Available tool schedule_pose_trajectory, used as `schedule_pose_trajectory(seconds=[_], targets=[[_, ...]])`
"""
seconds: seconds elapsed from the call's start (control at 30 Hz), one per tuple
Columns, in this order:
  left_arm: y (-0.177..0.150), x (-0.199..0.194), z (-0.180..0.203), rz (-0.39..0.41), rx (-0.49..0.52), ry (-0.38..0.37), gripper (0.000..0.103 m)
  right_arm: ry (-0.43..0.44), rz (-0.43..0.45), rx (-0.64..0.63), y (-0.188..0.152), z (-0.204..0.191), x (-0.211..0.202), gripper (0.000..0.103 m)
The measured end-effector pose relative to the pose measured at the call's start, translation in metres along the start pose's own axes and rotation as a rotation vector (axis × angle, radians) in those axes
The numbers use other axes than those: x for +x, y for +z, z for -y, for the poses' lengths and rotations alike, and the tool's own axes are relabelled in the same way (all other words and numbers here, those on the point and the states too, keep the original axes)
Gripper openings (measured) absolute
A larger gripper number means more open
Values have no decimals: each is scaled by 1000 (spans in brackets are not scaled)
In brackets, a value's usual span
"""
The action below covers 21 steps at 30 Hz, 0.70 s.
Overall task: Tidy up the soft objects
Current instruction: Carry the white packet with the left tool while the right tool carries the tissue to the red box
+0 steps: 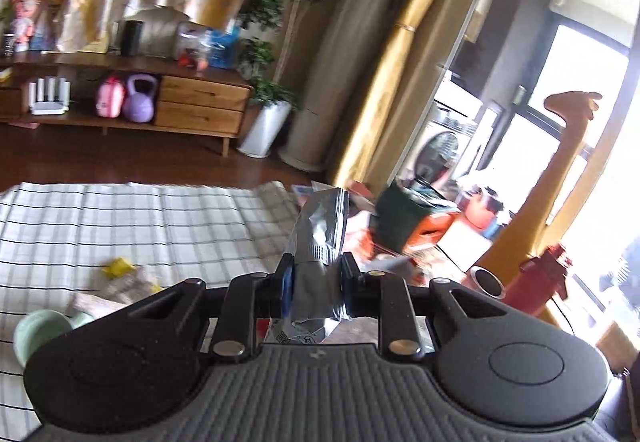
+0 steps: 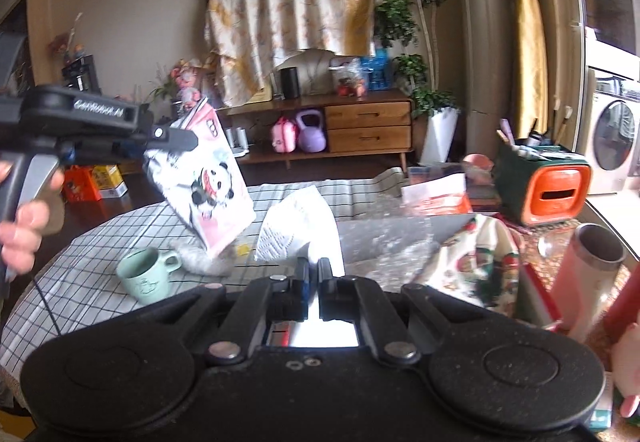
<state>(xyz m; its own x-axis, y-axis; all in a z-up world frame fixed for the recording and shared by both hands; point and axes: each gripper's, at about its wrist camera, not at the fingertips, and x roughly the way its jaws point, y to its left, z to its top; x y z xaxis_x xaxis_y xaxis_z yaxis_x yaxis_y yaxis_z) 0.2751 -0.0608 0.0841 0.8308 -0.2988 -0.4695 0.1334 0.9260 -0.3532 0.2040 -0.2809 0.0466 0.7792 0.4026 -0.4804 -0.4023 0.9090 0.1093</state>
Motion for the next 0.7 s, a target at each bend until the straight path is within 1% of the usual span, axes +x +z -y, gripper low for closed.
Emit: schedule_pose_trajectory(seconds=[0.23, 0.37, 0.53, 0.7], targets=[[-19, 24, 46, -50, 11, -123, 23, -72, -6, 33, -3, 36, 0, 3], [-24, 38, 65, -71, 12, -183, 23, -109, -8, 38, -2, 54, 6, 3], [-22, 61, 73, -108, -54, -258, 23, -152, -13, 60, 3, 77, 19, 3], [-26, 91, 75, -145, -73, -289, 23, -187, -30, 83, 5, 99, 40, 3]])
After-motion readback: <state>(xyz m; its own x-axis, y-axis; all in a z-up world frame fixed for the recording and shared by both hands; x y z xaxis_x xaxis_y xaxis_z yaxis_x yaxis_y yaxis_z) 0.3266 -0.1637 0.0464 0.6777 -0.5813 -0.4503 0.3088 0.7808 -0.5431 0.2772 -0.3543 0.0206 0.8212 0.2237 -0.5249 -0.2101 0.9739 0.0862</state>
